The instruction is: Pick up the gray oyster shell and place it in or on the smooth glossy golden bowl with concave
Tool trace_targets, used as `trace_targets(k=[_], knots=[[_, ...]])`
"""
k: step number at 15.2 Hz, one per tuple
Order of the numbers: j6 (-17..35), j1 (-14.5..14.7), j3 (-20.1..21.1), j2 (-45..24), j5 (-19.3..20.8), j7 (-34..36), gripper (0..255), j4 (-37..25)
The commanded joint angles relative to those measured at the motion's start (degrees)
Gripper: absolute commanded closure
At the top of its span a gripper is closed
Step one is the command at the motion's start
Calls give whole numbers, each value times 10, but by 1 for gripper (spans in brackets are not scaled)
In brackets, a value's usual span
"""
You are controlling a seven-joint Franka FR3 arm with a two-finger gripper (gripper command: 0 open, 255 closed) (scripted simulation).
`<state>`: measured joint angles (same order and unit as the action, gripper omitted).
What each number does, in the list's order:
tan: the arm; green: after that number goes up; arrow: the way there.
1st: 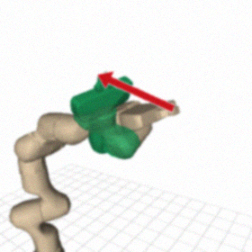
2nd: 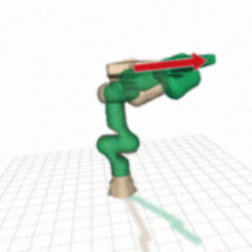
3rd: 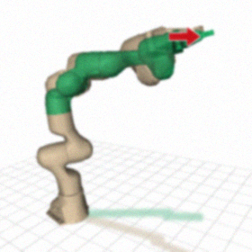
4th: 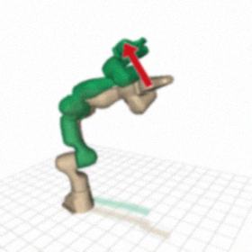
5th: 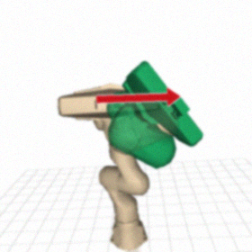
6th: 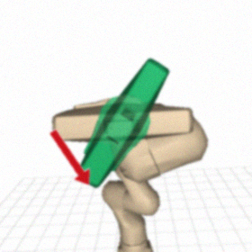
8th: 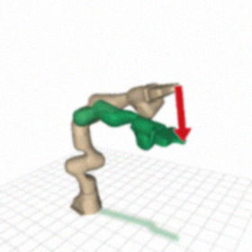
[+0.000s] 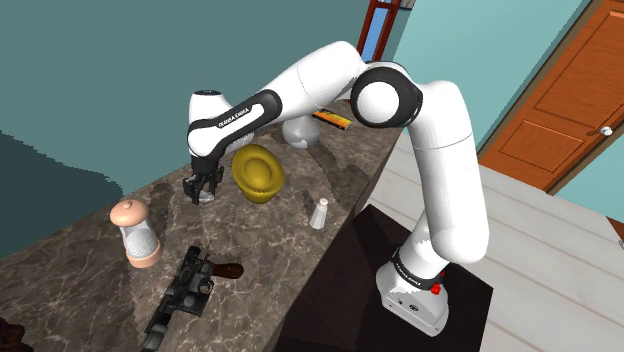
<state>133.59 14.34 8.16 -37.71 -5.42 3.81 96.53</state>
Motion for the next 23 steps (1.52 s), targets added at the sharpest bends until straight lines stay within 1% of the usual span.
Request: trace_targets(k=[1, 12, 23], knots=[[-5, 0, 0, 5, 0, 1, 255, 0], [-64, -3, 3, 57, -2, 7, 255, -7], [-129, -5, 4, 99, -3, 14, 255, -31]])
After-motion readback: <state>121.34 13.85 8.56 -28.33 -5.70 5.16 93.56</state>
